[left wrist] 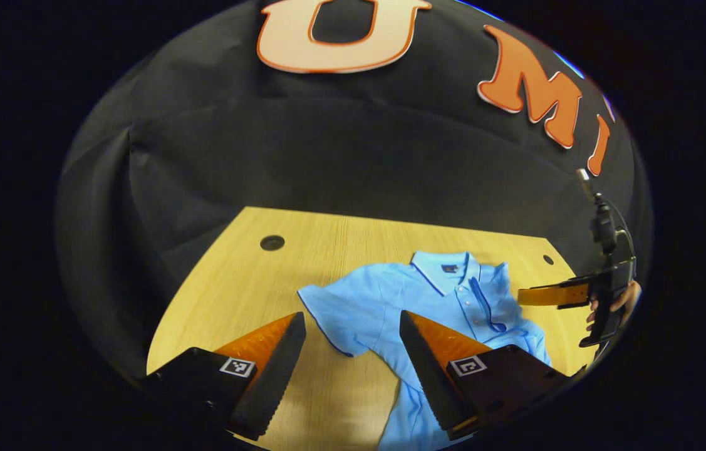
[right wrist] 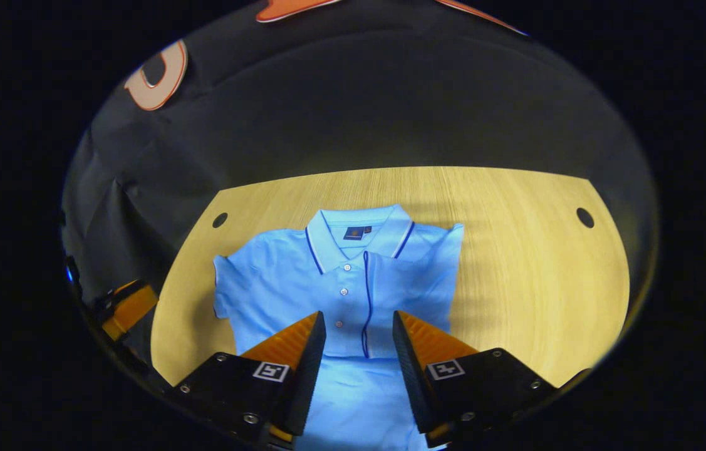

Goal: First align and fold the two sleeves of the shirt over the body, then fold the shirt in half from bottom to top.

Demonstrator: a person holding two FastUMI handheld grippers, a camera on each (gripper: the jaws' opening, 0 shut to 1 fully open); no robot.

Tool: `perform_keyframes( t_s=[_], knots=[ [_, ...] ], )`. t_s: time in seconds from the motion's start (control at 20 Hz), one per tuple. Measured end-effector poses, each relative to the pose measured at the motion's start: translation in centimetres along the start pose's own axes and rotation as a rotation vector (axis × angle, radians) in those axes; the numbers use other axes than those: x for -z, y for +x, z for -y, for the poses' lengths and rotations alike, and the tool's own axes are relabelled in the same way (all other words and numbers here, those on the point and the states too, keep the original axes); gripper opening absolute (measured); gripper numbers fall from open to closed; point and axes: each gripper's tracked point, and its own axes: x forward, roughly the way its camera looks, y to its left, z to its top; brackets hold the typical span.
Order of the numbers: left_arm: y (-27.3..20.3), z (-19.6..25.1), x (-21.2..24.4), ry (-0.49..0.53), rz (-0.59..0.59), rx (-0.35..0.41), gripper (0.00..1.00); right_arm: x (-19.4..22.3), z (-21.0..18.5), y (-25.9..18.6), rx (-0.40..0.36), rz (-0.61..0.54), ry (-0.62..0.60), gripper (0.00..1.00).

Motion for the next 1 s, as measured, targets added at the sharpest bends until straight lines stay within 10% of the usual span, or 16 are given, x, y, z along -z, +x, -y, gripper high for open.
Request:
perform_keyframes(
  t_s=[0.25,1.0],
  knots=[
    [5.4,-1.4,2.5,-0.019,-0.179,-0.005,0.97,1.0,1.4,-3.7,0.045,0.079,0.037,0.88],
    [12.5,-2.5,6.7,0.004,-0.428,-0.156,0.95,8.6,8.5,-16.1,0.211,0.165,0.167,0.93]
  ],
)
